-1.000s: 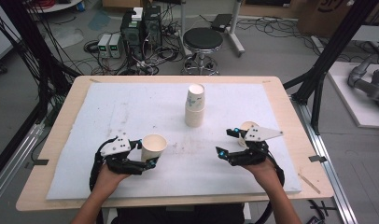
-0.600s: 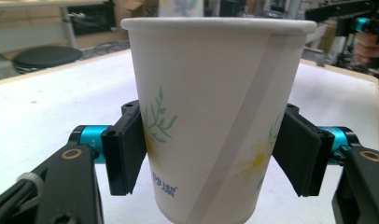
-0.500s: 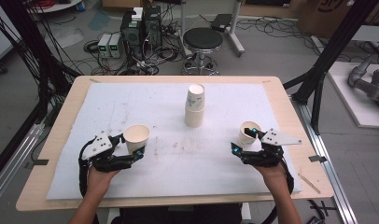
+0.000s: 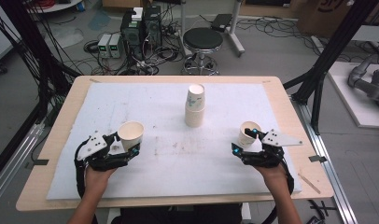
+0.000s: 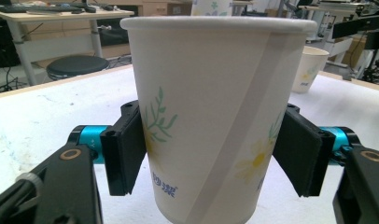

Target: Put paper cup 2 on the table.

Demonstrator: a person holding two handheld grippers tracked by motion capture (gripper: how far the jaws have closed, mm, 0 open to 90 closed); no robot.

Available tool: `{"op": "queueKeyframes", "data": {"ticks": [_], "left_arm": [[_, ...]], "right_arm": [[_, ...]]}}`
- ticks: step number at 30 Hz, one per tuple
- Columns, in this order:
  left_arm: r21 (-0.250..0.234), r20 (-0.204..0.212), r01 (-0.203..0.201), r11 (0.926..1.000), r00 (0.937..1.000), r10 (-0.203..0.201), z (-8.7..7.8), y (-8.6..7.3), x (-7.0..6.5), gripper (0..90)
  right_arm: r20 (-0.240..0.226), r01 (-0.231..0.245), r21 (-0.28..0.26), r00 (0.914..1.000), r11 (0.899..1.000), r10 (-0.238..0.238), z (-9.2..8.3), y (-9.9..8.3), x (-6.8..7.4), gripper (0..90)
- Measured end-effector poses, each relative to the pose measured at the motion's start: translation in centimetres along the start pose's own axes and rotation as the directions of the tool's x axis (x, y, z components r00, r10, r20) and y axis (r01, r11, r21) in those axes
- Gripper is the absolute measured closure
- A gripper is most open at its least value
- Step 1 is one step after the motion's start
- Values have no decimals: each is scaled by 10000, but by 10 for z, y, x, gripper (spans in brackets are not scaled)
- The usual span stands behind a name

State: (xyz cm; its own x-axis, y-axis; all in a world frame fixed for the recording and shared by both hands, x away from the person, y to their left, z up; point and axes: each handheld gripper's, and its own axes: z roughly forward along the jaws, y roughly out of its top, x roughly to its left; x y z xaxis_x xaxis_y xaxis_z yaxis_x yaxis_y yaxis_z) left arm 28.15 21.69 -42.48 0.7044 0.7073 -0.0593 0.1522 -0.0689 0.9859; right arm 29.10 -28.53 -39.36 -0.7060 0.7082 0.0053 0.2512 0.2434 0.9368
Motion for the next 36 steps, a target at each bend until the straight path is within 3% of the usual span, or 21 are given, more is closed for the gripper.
{"op": "queueKeyframes", "data": {"ticks": [10,18,24,30,31,33,36], "left_arm": [[-295,-441,195,9994,9988,-208,-4,-2,13,311],[-503,-1149,471,9976,9920,-526,2,-6,35,314],[76,-1785,450,9990,9830,-429,9,-14,49,313],[587,-1994,738,9955,9780,-607,18,-21,58,313],[945,-2132,729,9929,9756,-514,21,-23,58,313],[1090,-2209,787,9909,9739,-530,22,-24,58,313],[1753,-2536,617,9826,9672,-155,25,-22,55,315]], "right_arm": [[-82,17,12,10000,10000,-17,2,1,3,222],[-237,131,142,9996,9998,-127,2,-3,7,222],[-291,209,196,9994,9996,-204,3,-3,9,222],[-325,234,191,9992,9995,-228,3,-2,9,222],[-316,218,212,9993,9995,-212,4,-2,9,222],[-343,229,217,9992,9995,-222,4,-2,9,222],[-345,260,242,9991,9994,-252,4,-2,10,222]]}}
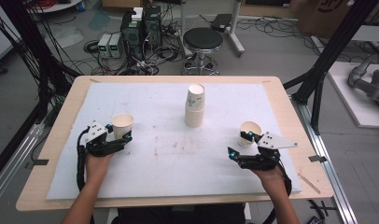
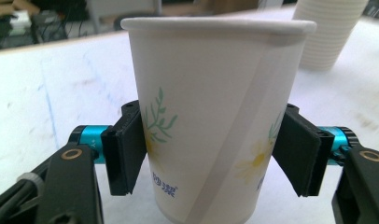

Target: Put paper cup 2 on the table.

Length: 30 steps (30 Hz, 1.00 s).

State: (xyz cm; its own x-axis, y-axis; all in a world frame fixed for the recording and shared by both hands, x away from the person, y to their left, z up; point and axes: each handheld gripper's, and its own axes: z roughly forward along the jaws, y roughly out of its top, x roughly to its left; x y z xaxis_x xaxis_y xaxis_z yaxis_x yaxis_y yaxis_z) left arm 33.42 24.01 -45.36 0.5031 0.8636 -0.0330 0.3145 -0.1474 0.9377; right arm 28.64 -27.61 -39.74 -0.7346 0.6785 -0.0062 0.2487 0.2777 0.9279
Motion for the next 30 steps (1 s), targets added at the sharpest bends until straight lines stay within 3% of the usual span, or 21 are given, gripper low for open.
{"op": "queueKeyframes", "data": {"ticks": [2,3,8,13,16,20,21,22,23,26,30], "left_arm": [[248,-105,-103,9996,9999,106,1,1,-1,318],[783,-319,-290,9965,9990,316,2,1,-3,319],[1325,-529,-578,9895,9965,653,-1,2,-8,321],[1712,-646,-546,9837,9957,665,-7,3,-11,322],[1939,-771,-328,9805,9958,486,-10,2,-11,323],[2002,-838,-101,9797,9961,274,-12,-1,-10,302],[2002,-838,-101,9797,9961,274,-12,-1,-10,275],[1940,-832,302,9805,9964,-142,-12,-4,-10,200],[1940,-832,302,9805,9964,-142,-12,-4,-10,153],[1464,-463,575,9876,9976,-512,-22,-3,-8,152],[1169,-313,578,9915,9980,-545,-35,-2,-8,151]], "right_arm": [[7,5,9,10000,10000,-5,0,0,0,222],[-15,10,-10,10000,10000,-10,0,0,0,222],[25,37,-43,10000,10000,-37,-1,2,0,222],[58,26,-28,10000,10000,-26,-2,2,0,222],[68,7,-24,10000,10000,-7,-4,3,0,222],[103,55,-85,9999,9999,-54,-5,4,-1,222],[107,20,-77,9999,10000,-19,-5,4,-1,222],[118,41,-67,9999,10000,-40,-5,4,-1,222],[118,41,-67,9999,10000,-40,-5,4,-1,222],[214,53,-102,9998,9999,-51,-8,5,-3,222],[357,-1,-106,9994,9999,5,-12,4,-7,222]]}}
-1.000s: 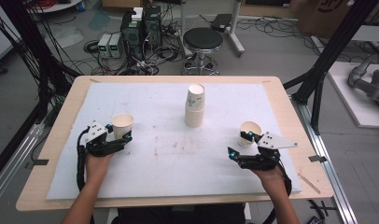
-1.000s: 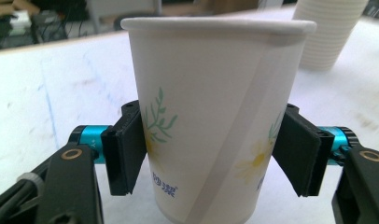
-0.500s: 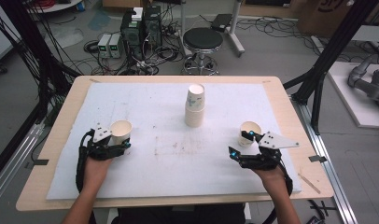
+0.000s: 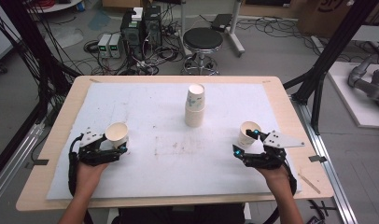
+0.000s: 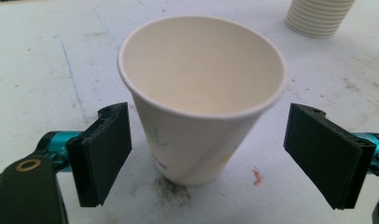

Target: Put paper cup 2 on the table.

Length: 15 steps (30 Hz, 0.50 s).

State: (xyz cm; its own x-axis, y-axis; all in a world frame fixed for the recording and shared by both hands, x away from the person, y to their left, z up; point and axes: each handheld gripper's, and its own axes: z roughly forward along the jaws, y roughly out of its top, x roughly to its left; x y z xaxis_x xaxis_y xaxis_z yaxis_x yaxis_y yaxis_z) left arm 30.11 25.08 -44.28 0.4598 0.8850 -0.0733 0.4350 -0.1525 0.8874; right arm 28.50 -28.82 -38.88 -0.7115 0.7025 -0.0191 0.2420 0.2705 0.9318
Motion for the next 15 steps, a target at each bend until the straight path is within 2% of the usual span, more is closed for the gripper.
{"op": "queueKeyframes", "data": {"ticks": [4,5,6,7,8,9,10,12,13,14,15], "left_arm": [[-792,53,-43,9968,10000,48,-20,0,2,151],[-1481,-13,-84,9889,10000,83,-30,2,2,151],[-1481,-13,-84,9889,10000,83,-30,2,2,151],[-2292,7,-79,9733,10000,83,-39,6,1,151],[-2675,123,-53,9636,9999,89,-42,8,0,150],[-2675,123,-53,9636,9999,89,-42,8,0,149],[-2972,295,-4,9548,9995,96,-44,10,-2,149],[-3396,785,89,9405,9967,189,-44,13,-7,149],[-3495,998,98,9369,9946,269,-43,14,-10,149],[-3530,1372,46,9356,9894,468,-39,18,-16,150],[-3501,1481,-25,9367,9873,580,-38,20,-19,149]], "right_arm": [[128,-6,-9,9999,10000,6,-3,0,-3,222],[276,-16,29,9996,10000,15,-5,0,-5,221],[367,-1,90,9993,10000,-2,-6,1,-5,221],[465,-5,150,9989,9999,-2,-6,1,-6,222],[552,8,234,9985,9997,-21,-7,1,-7,221],[552,8,234,9985,9997,-21,-7,1,-7,221],[828,38,379,9965,9993,-69,-8,1,-8,221],[1020,24,451,9948,9990,-70,-9,0,-9,217],[1072,-2,454,9942,9990,-47,-10,-1,-10,215],[1131,-71,465,9936,9989,18,-10,-1,-11,215],[1184,-134,494,9929,9987,75,-11,-1,-11,214]]}}
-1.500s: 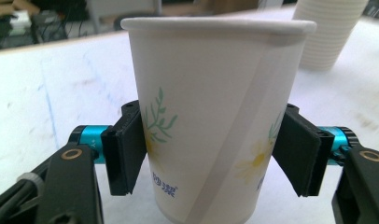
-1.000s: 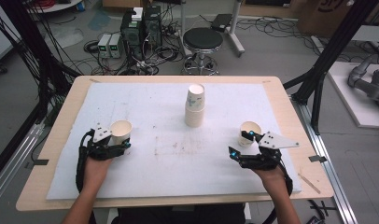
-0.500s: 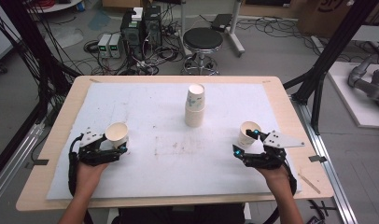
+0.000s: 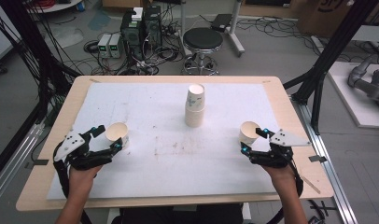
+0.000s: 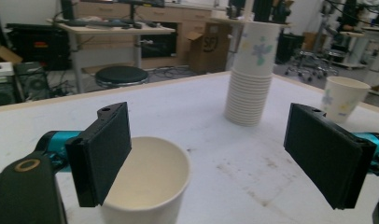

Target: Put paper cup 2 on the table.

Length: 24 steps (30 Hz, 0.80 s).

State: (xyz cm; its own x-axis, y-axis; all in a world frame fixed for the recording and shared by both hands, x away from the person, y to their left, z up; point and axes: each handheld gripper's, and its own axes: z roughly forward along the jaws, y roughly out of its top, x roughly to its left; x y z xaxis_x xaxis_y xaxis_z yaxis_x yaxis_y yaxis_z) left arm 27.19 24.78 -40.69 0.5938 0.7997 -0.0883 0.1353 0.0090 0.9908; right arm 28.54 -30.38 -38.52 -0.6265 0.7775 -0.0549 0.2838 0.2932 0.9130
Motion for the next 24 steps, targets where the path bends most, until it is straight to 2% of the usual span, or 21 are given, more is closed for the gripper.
{"op": "queueKeyframes", "data": {"ticks": [1,5,9,18,24], "left_arm": [[0,0,0,10000,10000,0,0,0,0,150],[-30,726,-4,10000,9974,6,8,2,-9,153],[40,1036,-158,9999,9945,153,8,0,-18,153],[5,1043,-195,9998,9944,193,6,0,-21,159],[144,1100,-280,9995,9936,263,10,-1,-23,160]], "right_arm": [[0,0,0,10000,10000,0,0,0,0,214],[213,-63,6,9998,10000,63,-5,-1,1,209],[322,-30,13,9995,10000,30,-9,-4,5,209],[323,-305,-175,9990,9994,311,-15,-5,7,209],[324,-246,-135,9992,9996,250,-15,-6,6,209]]}}
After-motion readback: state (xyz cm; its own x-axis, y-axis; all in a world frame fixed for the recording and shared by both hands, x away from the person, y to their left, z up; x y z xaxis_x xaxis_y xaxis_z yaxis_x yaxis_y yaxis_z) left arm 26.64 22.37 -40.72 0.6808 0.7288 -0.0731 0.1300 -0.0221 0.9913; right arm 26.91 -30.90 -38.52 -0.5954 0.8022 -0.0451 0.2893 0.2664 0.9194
